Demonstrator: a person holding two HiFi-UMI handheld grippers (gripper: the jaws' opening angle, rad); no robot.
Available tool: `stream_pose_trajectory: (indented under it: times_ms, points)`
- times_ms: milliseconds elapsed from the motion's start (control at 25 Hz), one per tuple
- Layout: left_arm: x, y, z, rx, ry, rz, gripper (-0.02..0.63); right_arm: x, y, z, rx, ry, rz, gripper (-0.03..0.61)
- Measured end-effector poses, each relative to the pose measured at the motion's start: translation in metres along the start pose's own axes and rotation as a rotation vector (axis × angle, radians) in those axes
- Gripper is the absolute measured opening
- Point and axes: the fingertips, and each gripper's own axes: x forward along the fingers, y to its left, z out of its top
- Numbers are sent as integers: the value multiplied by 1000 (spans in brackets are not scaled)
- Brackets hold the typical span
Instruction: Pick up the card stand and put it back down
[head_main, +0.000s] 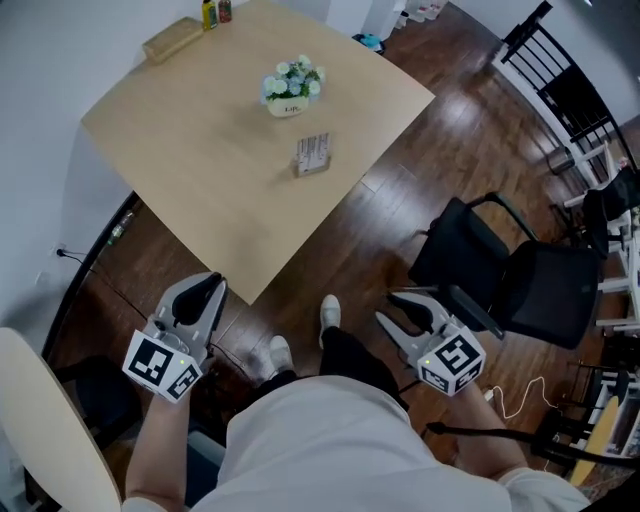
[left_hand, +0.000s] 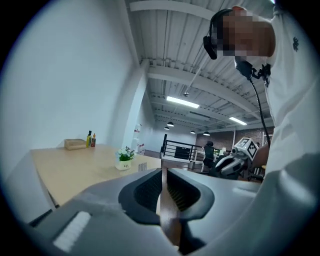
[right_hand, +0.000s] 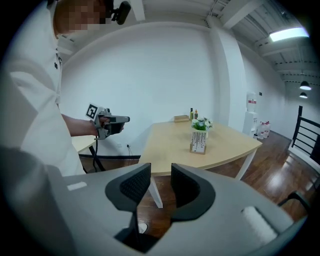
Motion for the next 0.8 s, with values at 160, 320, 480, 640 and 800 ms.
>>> stream_pose_trajectory:
  times_ms: [160, 320, 480, 640, 800]
  points:
    - [-19, -46, -10, -17, -7, -1, 32, -25, 5, -4, -1, -17, -21, 130]
    - [-24, -89, -12, -13, -17, -11, 32, -48, 8, -9, -25, -43, -13, 130]
    - [-19, -126, -7, -21, -42, 6, 23, -81, 5, -21, -45, -63, 4, 130]
    - [-5, -173, -11, -23, -38, 15, 15, -122, -4, -41, -45, -94, 13, 130]
    - [8, -224, -17, -25, -19, 17, 15, -156, -12, -68, -41, -102, 32, 129]
